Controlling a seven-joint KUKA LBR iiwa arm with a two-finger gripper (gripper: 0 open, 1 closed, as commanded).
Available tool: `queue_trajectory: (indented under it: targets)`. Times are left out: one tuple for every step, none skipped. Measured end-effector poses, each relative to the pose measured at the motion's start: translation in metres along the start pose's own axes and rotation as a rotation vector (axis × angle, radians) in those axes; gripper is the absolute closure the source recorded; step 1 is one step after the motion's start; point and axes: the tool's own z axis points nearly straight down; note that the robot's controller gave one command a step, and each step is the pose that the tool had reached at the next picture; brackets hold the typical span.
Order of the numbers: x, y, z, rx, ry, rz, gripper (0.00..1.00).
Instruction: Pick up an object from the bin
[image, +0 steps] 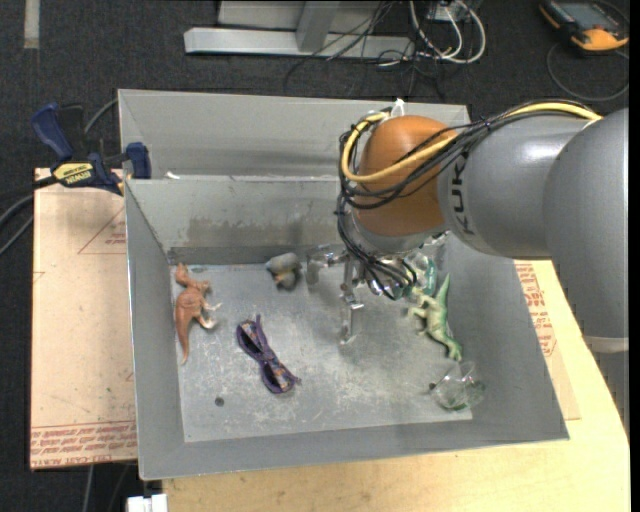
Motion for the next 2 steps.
queue_trajectory:
  targets:
    - [-0.040, 0.059, -0.015, 0.000, -0.002, 0.042, 0.00]
    - [-0.054, 0.095, -0.016, -0.001, -0.005, 0.024, 0.00]
